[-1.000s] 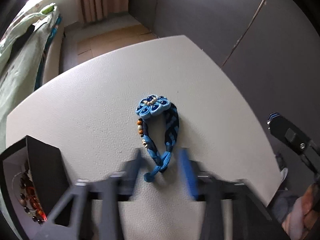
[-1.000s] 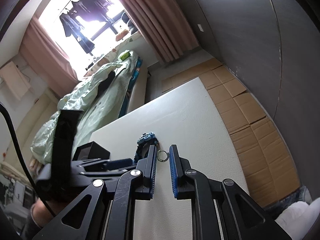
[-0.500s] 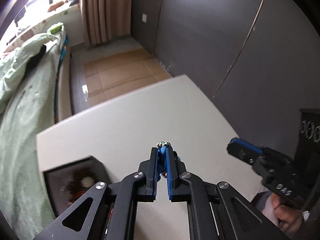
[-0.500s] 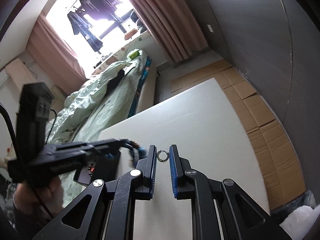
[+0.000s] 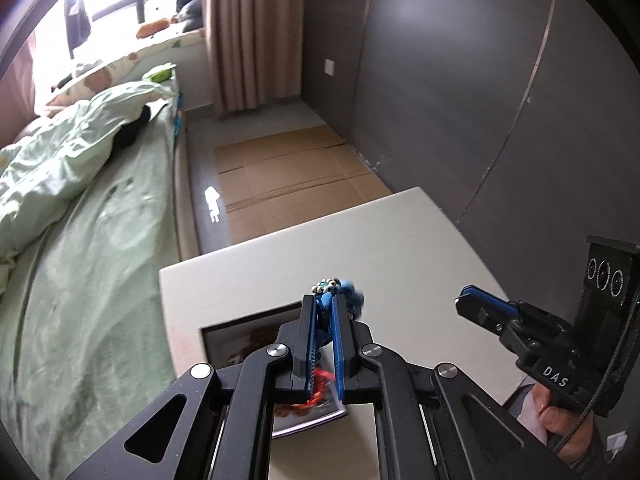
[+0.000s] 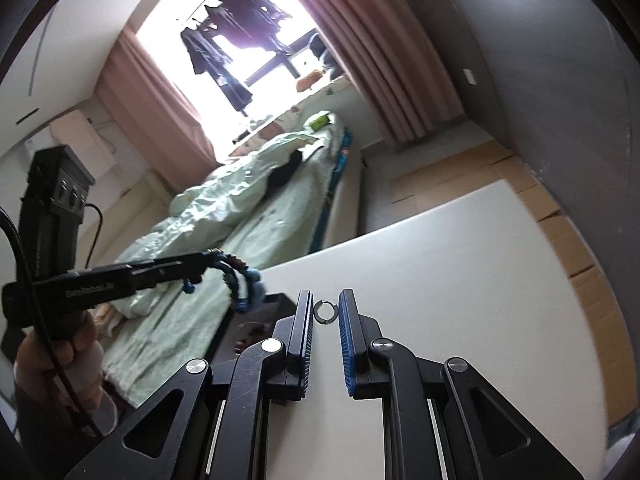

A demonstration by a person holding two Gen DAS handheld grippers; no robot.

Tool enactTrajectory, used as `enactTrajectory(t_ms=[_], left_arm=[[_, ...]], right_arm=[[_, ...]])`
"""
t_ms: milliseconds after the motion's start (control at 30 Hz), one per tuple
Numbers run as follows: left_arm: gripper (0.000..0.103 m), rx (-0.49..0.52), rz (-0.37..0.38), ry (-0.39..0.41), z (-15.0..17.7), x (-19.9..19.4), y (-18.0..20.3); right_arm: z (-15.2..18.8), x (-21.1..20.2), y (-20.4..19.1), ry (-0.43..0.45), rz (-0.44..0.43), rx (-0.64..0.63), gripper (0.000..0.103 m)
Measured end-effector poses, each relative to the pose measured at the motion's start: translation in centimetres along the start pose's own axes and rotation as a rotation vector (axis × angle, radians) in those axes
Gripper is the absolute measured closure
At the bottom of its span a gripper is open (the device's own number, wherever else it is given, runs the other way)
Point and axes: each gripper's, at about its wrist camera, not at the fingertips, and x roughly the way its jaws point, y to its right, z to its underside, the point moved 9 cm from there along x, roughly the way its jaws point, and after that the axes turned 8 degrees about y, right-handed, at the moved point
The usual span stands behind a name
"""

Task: Organize jewelry
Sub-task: 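Open the left tool to drop the blue braided bracelet into the box, then lower the silver ring into the black box and open the right tool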

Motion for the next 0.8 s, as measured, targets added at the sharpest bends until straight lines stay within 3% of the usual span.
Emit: enactTrajectory(t_ms=[300,333,433,467,800], left_arm=[[0.092,-0.056,-0.035,-0.019,2.4,-0.6,-3.2],[0.085,-0.072,-0.028,-0.032,2.6,-0.6,-3.4],[0.036,-0.116,-0.027,-0.019,2.6,-1.0,-4.4],[0.033,-0.125,-0.026,0.001,2.4,-1.4,-4.7],[0.032,-0.166,-0.045,0.034,3.8,-3.3,-7.1]], right_arm=[[1.0,2.6,-2.9,-0.032,-0.039,-0.027,0.089],[1.1,2.9,-3.2,-0.036,-0.048,-0.03,0.089],[1.4,3.4,-3.9,-0.044,-0.075,-0.028,0.089],[1.4,3.6,-4.2,-0.048,-0.089,-0.027,0.089],[2.5,4.6,-7.3,-0.077,-0.165,-0.086,0.089]])
